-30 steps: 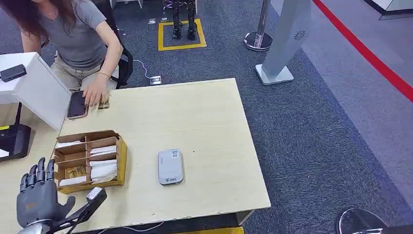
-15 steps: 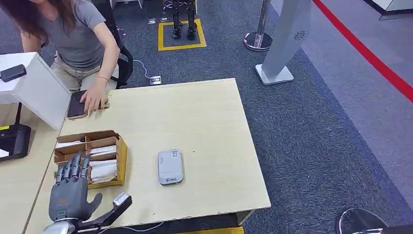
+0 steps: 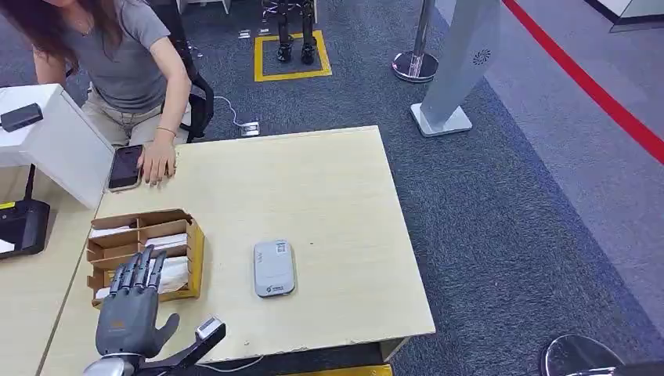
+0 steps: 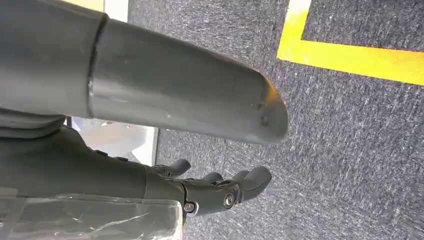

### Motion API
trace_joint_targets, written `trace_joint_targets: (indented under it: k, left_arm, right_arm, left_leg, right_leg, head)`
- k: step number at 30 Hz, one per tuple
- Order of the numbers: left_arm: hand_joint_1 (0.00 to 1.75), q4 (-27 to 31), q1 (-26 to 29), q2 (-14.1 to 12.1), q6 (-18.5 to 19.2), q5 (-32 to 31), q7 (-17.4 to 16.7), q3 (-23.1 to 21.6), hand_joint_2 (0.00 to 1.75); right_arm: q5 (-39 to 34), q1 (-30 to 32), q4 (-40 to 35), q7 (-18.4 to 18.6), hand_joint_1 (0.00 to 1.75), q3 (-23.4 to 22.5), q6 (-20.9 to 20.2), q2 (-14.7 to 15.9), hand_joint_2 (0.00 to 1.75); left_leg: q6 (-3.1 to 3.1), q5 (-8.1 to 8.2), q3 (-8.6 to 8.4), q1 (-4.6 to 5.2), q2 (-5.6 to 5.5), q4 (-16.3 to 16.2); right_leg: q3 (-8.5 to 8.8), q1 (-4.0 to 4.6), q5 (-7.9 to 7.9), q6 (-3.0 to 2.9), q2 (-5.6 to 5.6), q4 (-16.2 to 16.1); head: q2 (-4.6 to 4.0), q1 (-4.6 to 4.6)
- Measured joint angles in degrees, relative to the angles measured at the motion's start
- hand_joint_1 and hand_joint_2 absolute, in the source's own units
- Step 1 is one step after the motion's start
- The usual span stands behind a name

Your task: Pass the card to the sensor for recognition and then transmit it.

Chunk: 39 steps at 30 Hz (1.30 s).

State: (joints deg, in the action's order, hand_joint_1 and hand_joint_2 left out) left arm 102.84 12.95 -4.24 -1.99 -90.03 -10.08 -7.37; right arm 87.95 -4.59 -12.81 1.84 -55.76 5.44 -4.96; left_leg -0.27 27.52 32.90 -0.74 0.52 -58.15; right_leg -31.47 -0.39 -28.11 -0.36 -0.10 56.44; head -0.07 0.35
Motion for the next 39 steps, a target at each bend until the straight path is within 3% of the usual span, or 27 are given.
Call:
trace_joint_targets:
  k: [9,16,18,22,39]
  left_arm:
    - [0.0,0.0,0.0,0.0,0.2,0.0,-0.3,-0.1,1.75]
    - [0.0,0.0,-0.1,-0.2,1.6,0.0,-3.6,-0.1,1.75]
    - [0.09,0.0,-0.2,-0.3,2.0,0.0,-3.9,-0.1,1.75]
    - [0.0,0.0,-0.4,-0.4,2.1,0.0,-4.0,-0.2,1.75]
    - [0.05,-0.4,-1.1,-1.3,2.9,0.0,-3.8,-1.1,1.75]
  right_arm:
    - [0.2,0.0,0.0,0.0,0.0,-0.1,0.0,0.0,0.0]
    - [0.4,0.0,0.0,0.0,0.0,-0.2,0.0,0.0,0.0]
    - [0.4,0.0,0.0,0.0,0.0,-0.3,0.0,0.0,0.0]
    - [0.5,0.0,-0.1,0.0,0.0,-0.6,0.0,0.0,0.0]
    - [0.9,0.0,-0.2,0.0,0.0,-0.9,0.0,0.0,0.0]
  left_leg:
    - [0.0,0.0,0.0,0.0,0.0,0.0]
    - [0.0,0.0,0.0,0.0,0.0,0.0]
    - [0.0,0.0,0.0,0.0,0.0,0.0]
    - [0.0,0.0,0.0,0.0,0.0,0.0]
    - [0.0,0.0,-0.01,0.0,0.0,0.0]
  right_leg:
    - [0.0,0.0,0.0,0.0,0.0,0.0]
    - [0.0,0.0,0.0,0.0,0.0,0.0]
    - [-0.01,0.0,0.0,0.0,0.0,0.0]
    - [-0.01,0.0,0.0,0.0,0.0,0.0]
    - [-0.01,0.0,0.0,0.0,0.0,0.0]
  head:
    - [0.0,0.0]
    - [0.0,0.0]
    - [0.0,0.0]
    - [0.0,0.02]
    - [0.0,0.0]
